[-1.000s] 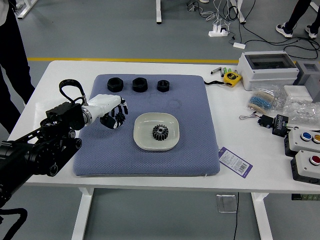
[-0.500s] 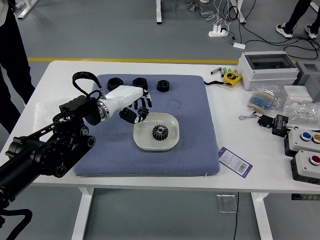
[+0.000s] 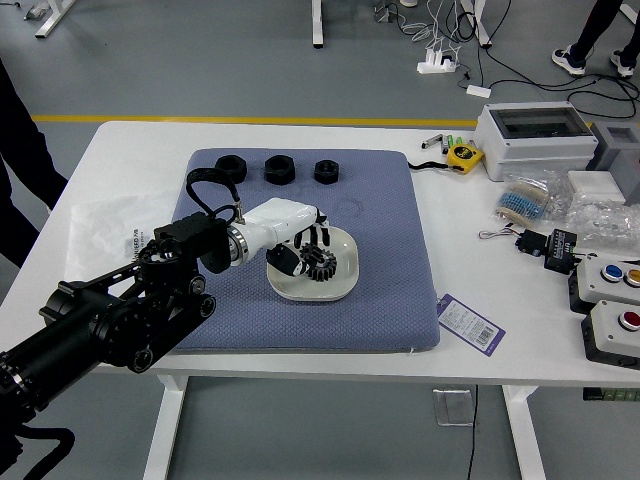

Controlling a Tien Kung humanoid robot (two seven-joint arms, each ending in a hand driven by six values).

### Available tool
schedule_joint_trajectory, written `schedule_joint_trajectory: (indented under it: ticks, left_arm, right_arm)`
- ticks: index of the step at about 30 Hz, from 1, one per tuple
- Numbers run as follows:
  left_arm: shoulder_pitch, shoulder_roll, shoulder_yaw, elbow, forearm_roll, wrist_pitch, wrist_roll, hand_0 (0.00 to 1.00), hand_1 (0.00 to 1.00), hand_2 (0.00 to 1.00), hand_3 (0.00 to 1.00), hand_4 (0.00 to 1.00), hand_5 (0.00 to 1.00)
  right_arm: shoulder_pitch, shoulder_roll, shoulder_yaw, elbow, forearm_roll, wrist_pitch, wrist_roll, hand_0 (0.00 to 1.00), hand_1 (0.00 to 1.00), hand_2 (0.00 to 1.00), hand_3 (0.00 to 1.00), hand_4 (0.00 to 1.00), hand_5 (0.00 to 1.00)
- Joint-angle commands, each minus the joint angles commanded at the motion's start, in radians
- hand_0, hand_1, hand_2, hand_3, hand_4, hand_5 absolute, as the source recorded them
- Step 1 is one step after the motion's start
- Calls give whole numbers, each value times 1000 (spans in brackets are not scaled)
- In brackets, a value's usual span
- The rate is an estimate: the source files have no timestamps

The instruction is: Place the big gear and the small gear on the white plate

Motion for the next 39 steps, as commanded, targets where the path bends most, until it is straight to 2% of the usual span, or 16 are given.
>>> schedule_joint_trajectory:
  ticks: [1, 2, 7, 8, 13, 14, 19, 20, 25, 26, 32, 33, 39]
  left_arm:
    - [-1, -2, 2, 3, -1, 2, 0, 352, 442, 497, 579, 646, 2]
    - [-2, -4, 3, 7, -2, 3, 1, 361, 482, 532, 585, 635, 2]
    - [-2, -6, 6, 16, -8, 11, 3, 361, 482, 532, 585, 635, 2]
    - [-2, -7, 6, 17, -9, 11, 3, 365, 504, 556, 593, 712, 16]
    - [-4, -13, 7, 26, -12, 7, 8, 365, 504, 556, 593, 712, 16]
    - [-4, -14, 8, 29, -12, 6, 9, 391, 518, 598, 608, 805, 58]
    - [-4, -16, 10, 34, -19, 4, 9, 391, 518, 598, 608, 805, 58]
    - [-4, -16, 10, 34, -20, 4, 9, 394, 522, 624, 612, 837, 86]
    - [-2, -20, 13, 36, -32, 7, 7, 394, 522, 624, 612, 837, 86]
    - [-2, -21, 13, 36, -34, 8, 6, 404, 529, 698, 633, 865, 99]
    - [-2, -24, 11, 29, -44, 21, -2, 404, 529, 698, 633, 865, 99]
    - [-2, -24, 10, 26, -44, 25, -4, 406, 533, 735, 646, 854, 80]
    - [0, -22, -8, 13, -41, 40, -15, 405, 534, 743, 646, 839, 64]
  right_arm:
    - [1, 0, 1, 0, -2, 0, -1, 683, 659, 736, 582, 800, 718]
    - [1, 0, 1, 0, -4, 0, -1, 685, 660, 736, 584, 801, 718]
    - [1, 0, 2, 0, -4, 0, -1, 685, 660, 736, 584, 801, 718]
    - [1, 0, 2, 0, -3, 0, -1, 685, 660, 736, 584, 801, 717]
    - [2, 0, 2, 0, -4, -1, -1, 685, 660, 736, 584, 801, 717]
    - [2, 0, 2, 0, -5, -1, -1, 685, 660, 737, 584, 802, 717]
    - [2, 0, 4, -1, -6, -1, -2, 685, 660, 737, 584, 802, 717]
    - [2, 0, 4, -1, -6, -1, -2, 684, 660, 737, 584, 802, 716]
    - [3, 0, 4, -1, -6, -1, -2, 684, 660, 737, 584, 802, 716]
    - [3, 0, 4, -1, -6, -1, -2, 684, 660, 737, 584, 802, 716]
    - [3, 0, 3, 0, -7, -1, -2, 684, 660, 737, 584, 802, 716]
    - [3, -1, 3, 0, -5, -1, -1, 684, 660, 737, 584, 802, 716]
    - [2, -1, 4, 0, -7, 0, -2, 685, 661, 737, 584, 803, 717]
